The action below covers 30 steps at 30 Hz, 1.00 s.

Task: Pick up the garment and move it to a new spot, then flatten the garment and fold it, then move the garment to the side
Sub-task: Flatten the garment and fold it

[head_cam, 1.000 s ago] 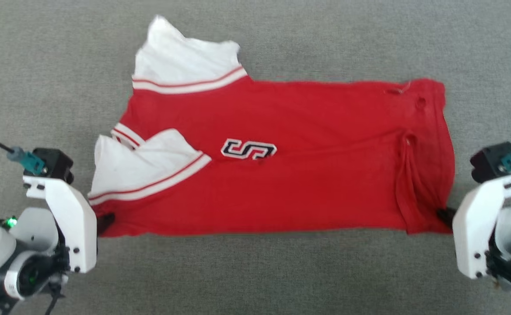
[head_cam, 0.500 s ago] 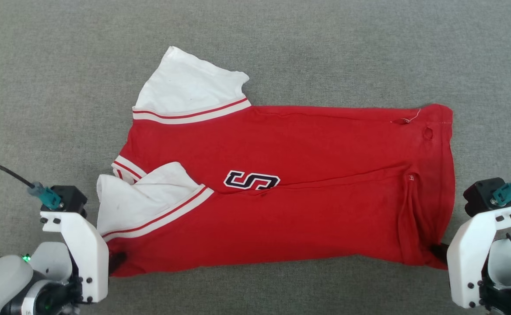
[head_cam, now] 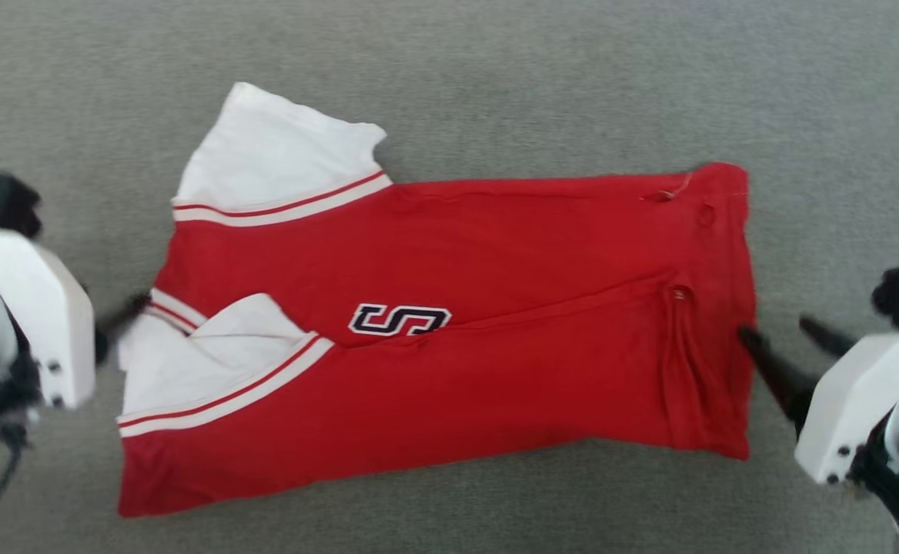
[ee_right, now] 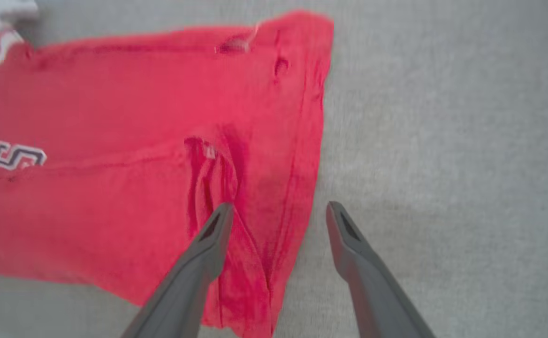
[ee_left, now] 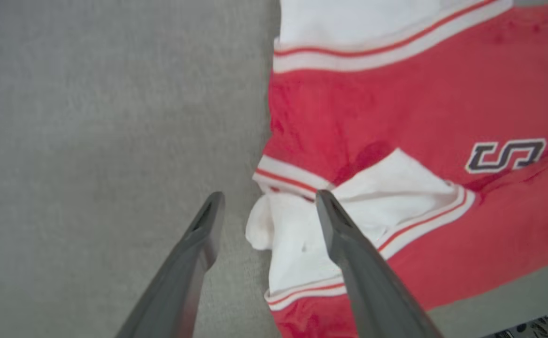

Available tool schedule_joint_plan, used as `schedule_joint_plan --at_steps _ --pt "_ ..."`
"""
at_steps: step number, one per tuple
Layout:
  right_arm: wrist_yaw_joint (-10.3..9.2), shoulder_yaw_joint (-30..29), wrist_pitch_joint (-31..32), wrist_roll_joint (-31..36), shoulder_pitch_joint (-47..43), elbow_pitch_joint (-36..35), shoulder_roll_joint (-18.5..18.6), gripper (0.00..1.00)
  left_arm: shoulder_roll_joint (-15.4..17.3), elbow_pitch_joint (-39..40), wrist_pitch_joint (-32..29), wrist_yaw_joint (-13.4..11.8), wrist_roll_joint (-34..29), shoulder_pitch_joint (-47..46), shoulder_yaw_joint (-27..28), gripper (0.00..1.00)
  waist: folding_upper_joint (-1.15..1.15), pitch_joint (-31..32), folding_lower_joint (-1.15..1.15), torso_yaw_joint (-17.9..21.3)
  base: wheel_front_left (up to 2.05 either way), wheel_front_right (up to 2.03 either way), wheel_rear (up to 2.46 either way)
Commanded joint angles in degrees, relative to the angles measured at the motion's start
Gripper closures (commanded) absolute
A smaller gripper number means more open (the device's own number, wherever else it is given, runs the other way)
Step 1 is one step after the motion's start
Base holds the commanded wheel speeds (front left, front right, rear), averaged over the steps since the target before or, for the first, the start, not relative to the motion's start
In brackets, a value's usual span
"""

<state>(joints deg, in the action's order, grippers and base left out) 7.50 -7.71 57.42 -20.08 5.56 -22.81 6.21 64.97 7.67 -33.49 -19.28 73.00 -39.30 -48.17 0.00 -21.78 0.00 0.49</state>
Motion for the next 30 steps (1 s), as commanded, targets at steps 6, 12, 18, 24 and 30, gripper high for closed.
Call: schedule_joint_plan --at_steps 6,12,18,24,30 --pt "-0.02 1.04 -14.1 0.14 5.05 0.73 -2.75 0.0 -1.21 -4.59 -1.87 4.55 -4.4 -9.13 1.85 0.0 0.0 -2.16 0.0 5.32 0.0 0.0 0.0" --pt "-0.01 3.57 -29.31 2.04 9.51 4.44 -3.37 0.0 -5.07 -13.83 -3.76 9.13 -7.4 -17.2 1.9 0.0 0.0 -3.94 0.0 9.77 0.0 0.0 0.0" --pt "-0.01 7.09 -39.15 0.15 11.74 9.36 -3.33 0.0 -8.39 -24.02 -6.88 12.0 -8.42 -22.51 1.0 0.0 0.0 -5.49 0.0 13.48 0.0 0.0 0.0" --pt "-0.01 9.74 -41.04 -1.01 13.16 13.02 -3.33 0.0 -10.45 -32.46 -9.39 13.29 -10.19 -25.5 -0.64 0.0 0.0 -7.08 0.0 15.62 0.0 0.0 0.0" --pt "-0.01 11.47 -38.24 -0.57 16.26 15.47 -3.3 0.0 -13.22 -40.05 -12.49 13.78 -12.06 -25.41 -3.99 0.0 0.0 -8.53 0.0 16.19 0.0 0.0 0.0"
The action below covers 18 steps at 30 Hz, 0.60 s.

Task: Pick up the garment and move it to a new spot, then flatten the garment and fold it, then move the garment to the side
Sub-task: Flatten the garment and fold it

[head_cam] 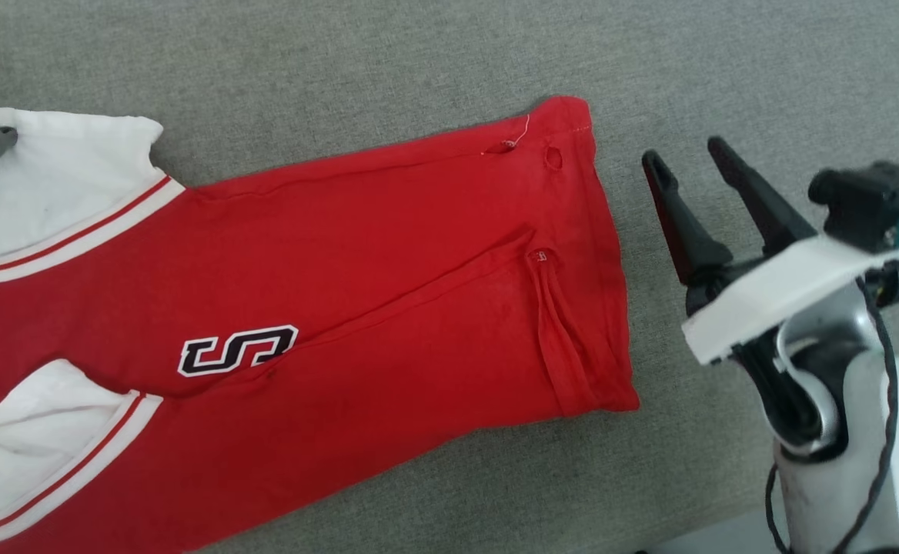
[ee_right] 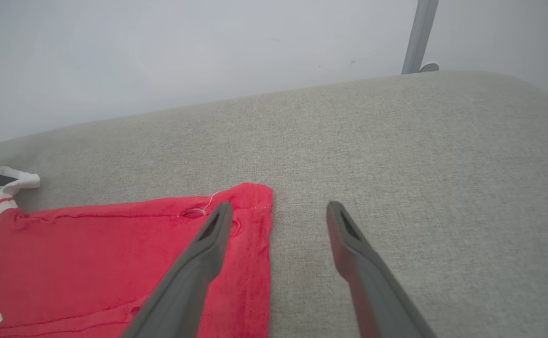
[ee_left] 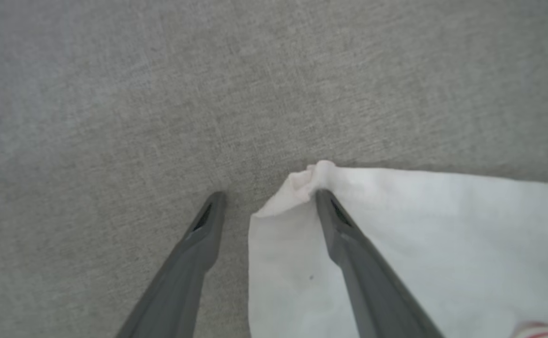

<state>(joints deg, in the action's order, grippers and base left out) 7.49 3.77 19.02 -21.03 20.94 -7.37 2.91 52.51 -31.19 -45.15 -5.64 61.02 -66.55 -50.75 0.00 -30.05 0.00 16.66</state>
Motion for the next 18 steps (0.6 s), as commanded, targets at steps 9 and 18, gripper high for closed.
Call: schedule_joint_plan --at_steps 9,18 --pt "0.0 2.38 11.56 0.84 12.34 9.25 0.15 0.0 -6.97 -6.96 -2.63 3.07 0.66 -0.18 -2.83 1.0 0.0 -1.61 0.0 -1.86 0.0 0.0 0.0" --pt "0.0 5.11 28.12 3.66 21.09 20.26 1.62 0.0 -11.3 -9.64 -0.92 5.75 0.06 -2.98 -3.27 1.0 0.0 -1.21 0.0 -5.1 0.0 0.0 0.0"
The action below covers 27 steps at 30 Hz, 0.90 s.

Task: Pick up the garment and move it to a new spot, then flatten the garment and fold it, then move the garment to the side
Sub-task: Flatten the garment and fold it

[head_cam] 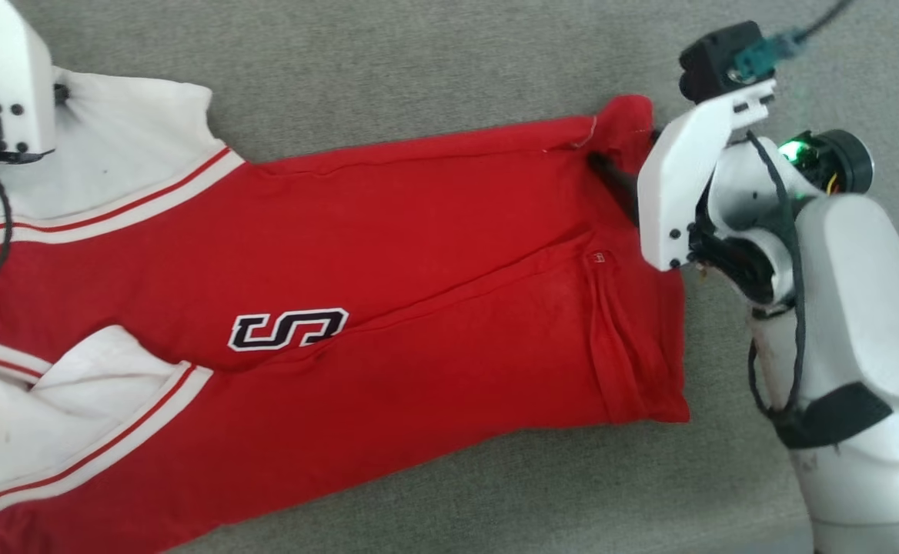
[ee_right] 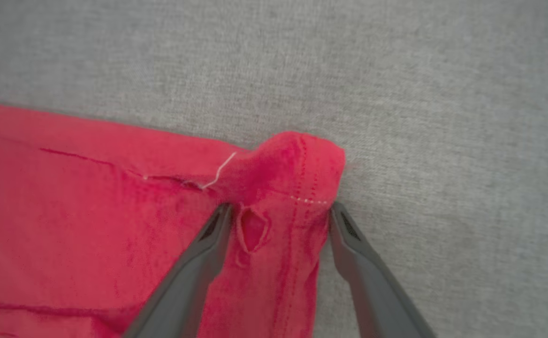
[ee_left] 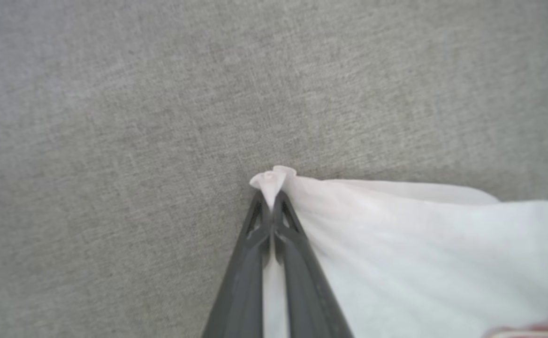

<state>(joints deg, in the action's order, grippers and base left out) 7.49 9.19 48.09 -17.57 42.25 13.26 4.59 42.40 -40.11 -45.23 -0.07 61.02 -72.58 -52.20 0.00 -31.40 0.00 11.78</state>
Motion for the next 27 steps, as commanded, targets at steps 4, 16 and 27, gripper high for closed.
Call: schedule_joint_plan --at_steps 4,16,27 --pt "0.0 2.55 5.91 -0.6 0.98 3.91 0.85 0.0 -2.9 -1.91 0.02 1.34 -0.13 2.21 -1.95 1.0 0.0 0.57 0.0 -1.59 0.0 0.0 0.0" --pt "-0.01 3.84 3.07 -3.15 2.43 5.96 7.39 1.0 -5.32 -4.73 6.47 4.11 1.04 1.03 0.07 1.0 0.0 4.45 0.0 -5.95 0.0 0.0 0.0" --pt "0.0 1.61 -5.15 -3.25 -5.33 -0.94 11.45 1.0 -3.27 2.18 6.49 4.14 3.64 3.7 1.44 1.0 0.0 9.92 0.0 -9.43 0.0 0.0 0.0"
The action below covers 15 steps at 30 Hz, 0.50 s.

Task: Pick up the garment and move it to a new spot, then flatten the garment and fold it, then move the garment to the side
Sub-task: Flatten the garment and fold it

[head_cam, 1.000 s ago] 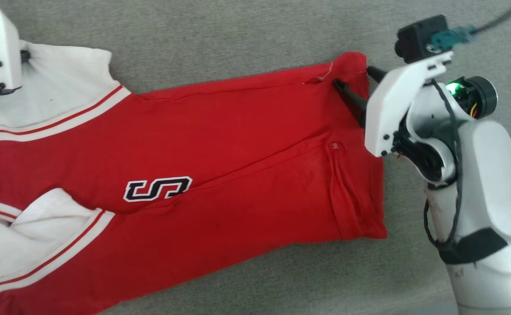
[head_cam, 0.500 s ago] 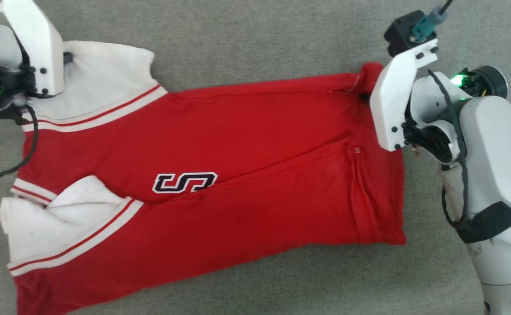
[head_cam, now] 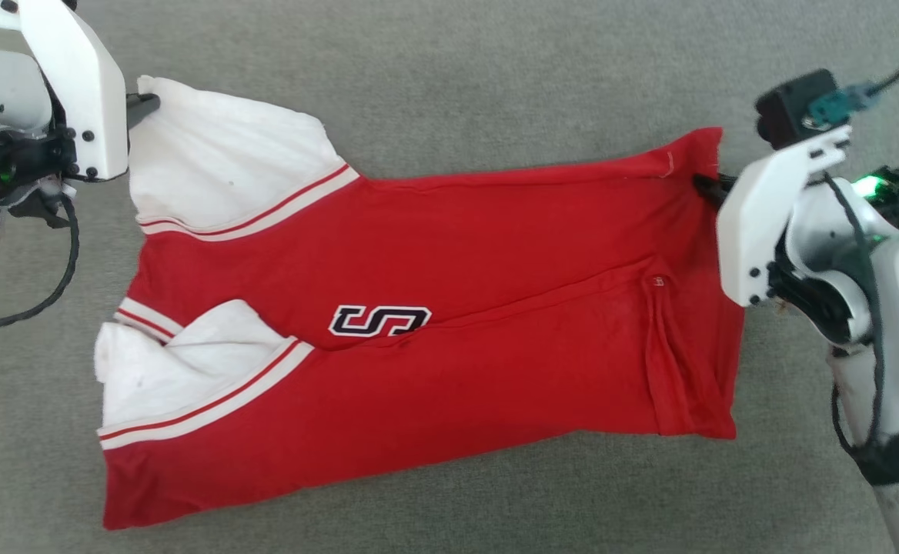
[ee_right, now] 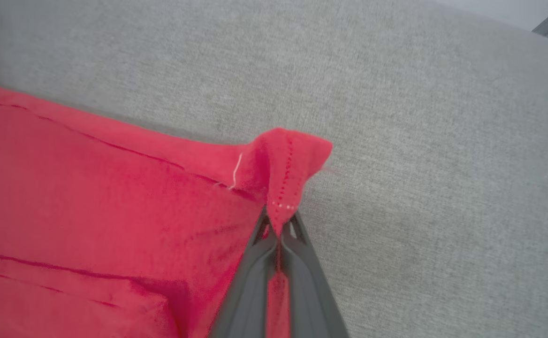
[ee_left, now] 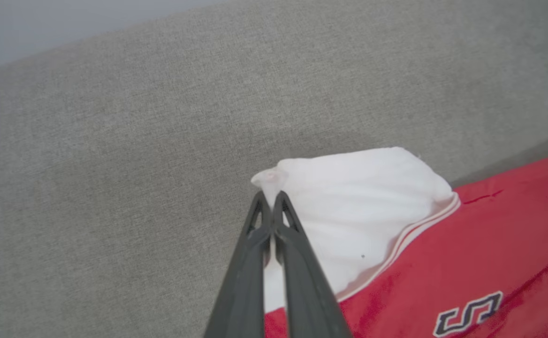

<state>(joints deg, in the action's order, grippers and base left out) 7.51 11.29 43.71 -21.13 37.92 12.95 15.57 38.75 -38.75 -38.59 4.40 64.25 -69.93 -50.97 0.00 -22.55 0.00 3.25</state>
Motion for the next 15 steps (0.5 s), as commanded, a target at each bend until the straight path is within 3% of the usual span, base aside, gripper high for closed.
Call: schedule_joint_plan --at_steps 1,7,15 --pt "-0.03 -0.53 -1.28 0.5 -1.82 -1.49 0.78 1.0 0.9 2.12 -0.26 -0.73 0.53 1.57 0.26 1.0 0.0 1.46 0.0 -1.11 0.0 0.0 0.0" --pt "-0.03 -0.46 -4.24 0.1 -6.36 -8.04 3.86 1.0 5.03 13.37 -1.32 -4.17 1.88 5.66 0.65 1.0 0.0 3.29 0.0 -2.21 0.0 0.0 0.0" --pt "-0.03 -1.0 -5.07 -2.18 -12.42 -16.46 7.32 1.0 12.83 33.24 -3.27 -12.17 4.13 13.91 1.1 1.0 0.0 4.47 0.0 -2.71 0.0 0.0 0.0"
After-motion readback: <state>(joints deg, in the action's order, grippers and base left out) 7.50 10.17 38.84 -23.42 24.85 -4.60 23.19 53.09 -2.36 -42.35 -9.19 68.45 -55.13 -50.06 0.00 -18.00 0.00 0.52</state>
